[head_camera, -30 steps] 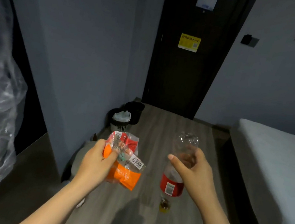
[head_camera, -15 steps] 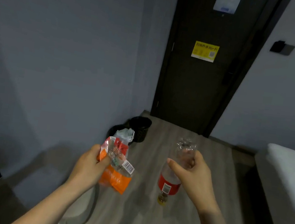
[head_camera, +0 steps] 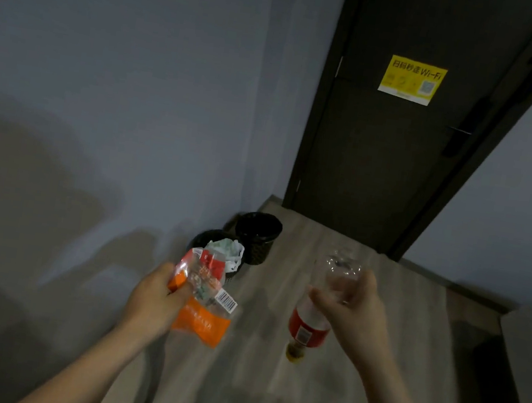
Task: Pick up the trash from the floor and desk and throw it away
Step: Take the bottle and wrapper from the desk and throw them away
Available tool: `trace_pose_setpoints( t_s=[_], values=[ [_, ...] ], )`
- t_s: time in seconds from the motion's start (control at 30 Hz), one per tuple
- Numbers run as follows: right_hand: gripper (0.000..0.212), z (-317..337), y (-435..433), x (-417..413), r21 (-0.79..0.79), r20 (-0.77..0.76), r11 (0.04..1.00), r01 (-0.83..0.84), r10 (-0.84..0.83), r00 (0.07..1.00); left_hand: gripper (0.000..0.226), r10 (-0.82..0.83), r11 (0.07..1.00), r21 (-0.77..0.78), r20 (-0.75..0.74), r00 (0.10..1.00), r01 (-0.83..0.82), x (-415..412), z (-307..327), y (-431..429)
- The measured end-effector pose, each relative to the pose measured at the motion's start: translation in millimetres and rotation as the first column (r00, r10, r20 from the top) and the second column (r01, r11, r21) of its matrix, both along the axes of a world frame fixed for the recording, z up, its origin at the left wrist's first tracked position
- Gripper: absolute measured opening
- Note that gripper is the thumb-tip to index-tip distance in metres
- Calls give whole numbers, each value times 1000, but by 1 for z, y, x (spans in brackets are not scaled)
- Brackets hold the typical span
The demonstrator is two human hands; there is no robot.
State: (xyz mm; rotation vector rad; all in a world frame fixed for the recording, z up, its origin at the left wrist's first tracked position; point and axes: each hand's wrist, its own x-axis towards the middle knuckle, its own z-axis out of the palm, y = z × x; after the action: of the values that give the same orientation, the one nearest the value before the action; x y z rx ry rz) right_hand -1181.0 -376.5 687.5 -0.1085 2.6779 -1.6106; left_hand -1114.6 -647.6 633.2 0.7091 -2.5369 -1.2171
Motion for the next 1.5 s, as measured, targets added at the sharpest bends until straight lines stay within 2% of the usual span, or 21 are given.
trace_pose_setpoints(
  t_s=[0.33, 0.6, 0.73, 0.8, 0.97, 1.13, 1.23, 1.4, 1.5],
  values=[
    [75, -11, -66, -179, 11, -39, 1000, 21, -20, 999, 9, 19, 999, 43, 80, 997, -23, -176, -22, -68],
    [66, -34, -99, -303, 22, 2, 999, -32, 32, 1000, 21, -8, 1000, -15, 228, 974, 11, -293, -50, -109],
    [57, -47, -113, -377, -6, 25, 996, -86, 86, 996, 24, 55, 998, -8, 251, 966, -55, -355, -64, -119],
    [59, -54, -120, -416, -6, 32, 994, -112, 112, 993, 19, 73, 996, 21, 268, 961, -82, -386, -70, -123],
    [61, -74, -134, -503, 22, 90, 983, -184, 182, 979, 12, 149, 989, -35, 360, 921, -147, -450, -90, -127],
    [65, -102, -150, -568, 80, 113, 973, -215, 206, 972, 26, 161, 984, 3, 408, 899, -177, -500, -120, -136],
    [63, -120, -164, -598, 133, 143, 962, -239, 220, 965, 6, 212, 975, -47, 490, 845, -218, -527, -136, -146],
    [58, -152, -188, -635, 201, 198, 945, -257, 218, 956, 22, 172, 978, -2, 568, 805, -207, -567, -172, -168],
    [63, -175, -200, -656, 231, 249, 939, -256, 197, 948, 30, 149, 984, -10, 611, 778, -180, -589, -197, -183]
  ],
)
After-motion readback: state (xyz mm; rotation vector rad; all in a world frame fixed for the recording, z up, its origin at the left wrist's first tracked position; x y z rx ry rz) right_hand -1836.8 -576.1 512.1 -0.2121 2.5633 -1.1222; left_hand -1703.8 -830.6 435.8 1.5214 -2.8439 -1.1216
